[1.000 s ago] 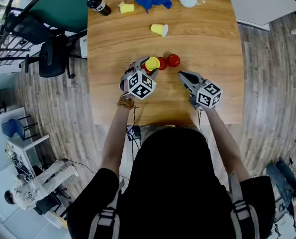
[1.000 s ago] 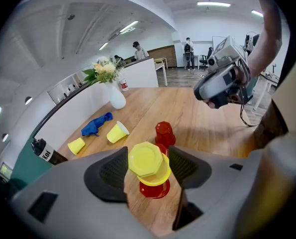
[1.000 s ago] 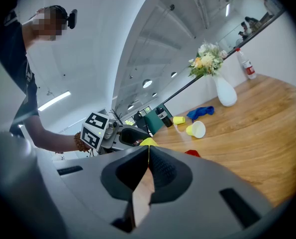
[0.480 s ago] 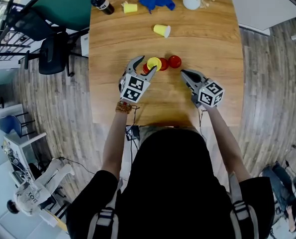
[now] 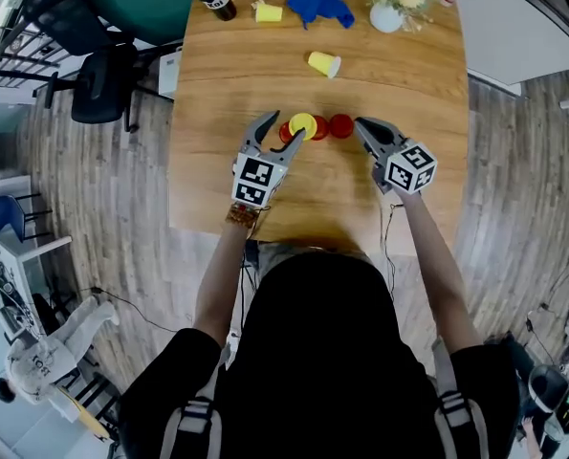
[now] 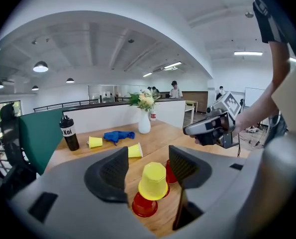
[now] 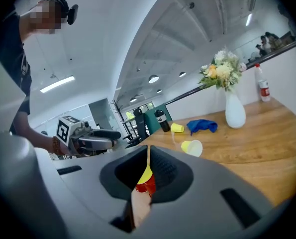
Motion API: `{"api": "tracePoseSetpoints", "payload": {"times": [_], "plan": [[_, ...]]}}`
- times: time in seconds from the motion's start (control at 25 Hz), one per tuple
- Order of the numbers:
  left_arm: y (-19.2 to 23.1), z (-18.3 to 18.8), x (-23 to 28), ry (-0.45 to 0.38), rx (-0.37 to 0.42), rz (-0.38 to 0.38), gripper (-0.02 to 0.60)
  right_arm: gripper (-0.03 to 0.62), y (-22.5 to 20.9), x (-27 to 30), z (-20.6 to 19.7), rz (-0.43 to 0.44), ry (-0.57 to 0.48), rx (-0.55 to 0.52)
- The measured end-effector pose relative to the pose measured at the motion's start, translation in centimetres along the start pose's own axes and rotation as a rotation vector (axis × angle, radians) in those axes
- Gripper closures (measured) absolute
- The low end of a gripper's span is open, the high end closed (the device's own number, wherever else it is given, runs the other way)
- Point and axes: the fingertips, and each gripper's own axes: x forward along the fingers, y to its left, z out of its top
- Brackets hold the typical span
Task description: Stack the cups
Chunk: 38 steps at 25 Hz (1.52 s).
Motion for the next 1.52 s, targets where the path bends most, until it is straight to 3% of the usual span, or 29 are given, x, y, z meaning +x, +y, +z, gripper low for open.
{"api": "tracePoseSetpoints", "payload": {"times": [0.4, 0.96, 1.24, 1.52], "plan": [[0.2, 0.0, -2.6, -0.064, -0.112, 0.071, 0.314, 0.553, -4.0, 5.0, 1.7, -0.037, 0.095, -0.029], [2.3, 0.4, -4.9, -0.117, -0.137, 0.120, 0.314, 0.534, -11.6, 11.7, 1.0, -0.105, 0.225, 0.040], [2.6, -0.2, -5.3, -0.115, -0.144, 0.135, 0.315, 0.507, -12.0, 14.4, 0.2, -0.095, 0.281, 0.074], [2.9, -1.1, -6.2, -0.096, -0.155, 0.146, 0.314, 0.482, -13.5, 15.9, 0.2, -0.169, 0.289, 0.161]]}}
